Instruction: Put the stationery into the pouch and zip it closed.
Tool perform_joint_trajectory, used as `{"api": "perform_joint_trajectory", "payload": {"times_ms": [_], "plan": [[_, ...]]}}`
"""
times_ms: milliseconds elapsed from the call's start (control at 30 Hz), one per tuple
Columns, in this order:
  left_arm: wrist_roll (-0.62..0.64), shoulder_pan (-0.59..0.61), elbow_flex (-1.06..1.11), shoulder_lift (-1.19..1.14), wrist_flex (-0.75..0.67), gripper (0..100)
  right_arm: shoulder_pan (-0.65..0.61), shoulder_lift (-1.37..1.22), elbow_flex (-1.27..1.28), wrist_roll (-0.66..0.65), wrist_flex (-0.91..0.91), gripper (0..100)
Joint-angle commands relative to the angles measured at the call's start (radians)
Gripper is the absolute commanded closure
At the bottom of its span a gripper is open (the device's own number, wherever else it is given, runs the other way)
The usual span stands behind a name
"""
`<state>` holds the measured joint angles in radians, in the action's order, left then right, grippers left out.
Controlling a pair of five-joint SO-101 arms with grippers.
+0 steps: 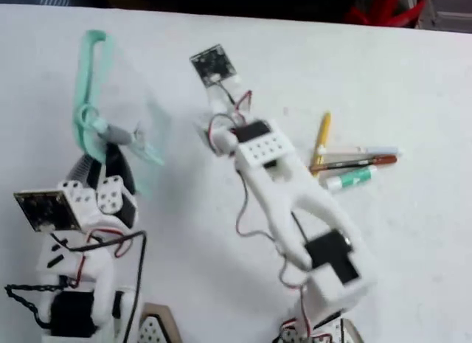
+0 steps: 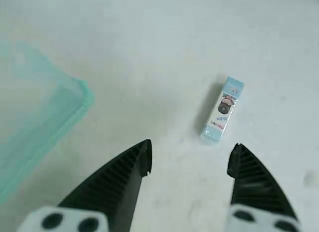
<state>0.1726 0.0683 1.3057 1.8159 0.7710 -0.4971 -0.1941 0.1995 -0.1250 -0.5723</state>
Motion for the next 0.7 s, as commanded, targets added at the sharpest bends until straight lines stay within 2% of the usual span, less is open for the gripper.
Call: {"api": "perform_joint_trajectory", "payload": {"times_ms": [0,233,667], "plan": [[0.011,0.005,-0.006,0.008,-0.032,98,0.004,-0.108,-0.15,0.0,0.019,75.1],[0.006,-0.051,-0.006,0.008,-0.003,98,0.01,-0.291,-0.272,-0.002,0.019,75.1],[0.005,-0.067,-0.006,0.008,0.009,98,0.081,-0.156,-0.161,0.005,0.012,75.1]]}}
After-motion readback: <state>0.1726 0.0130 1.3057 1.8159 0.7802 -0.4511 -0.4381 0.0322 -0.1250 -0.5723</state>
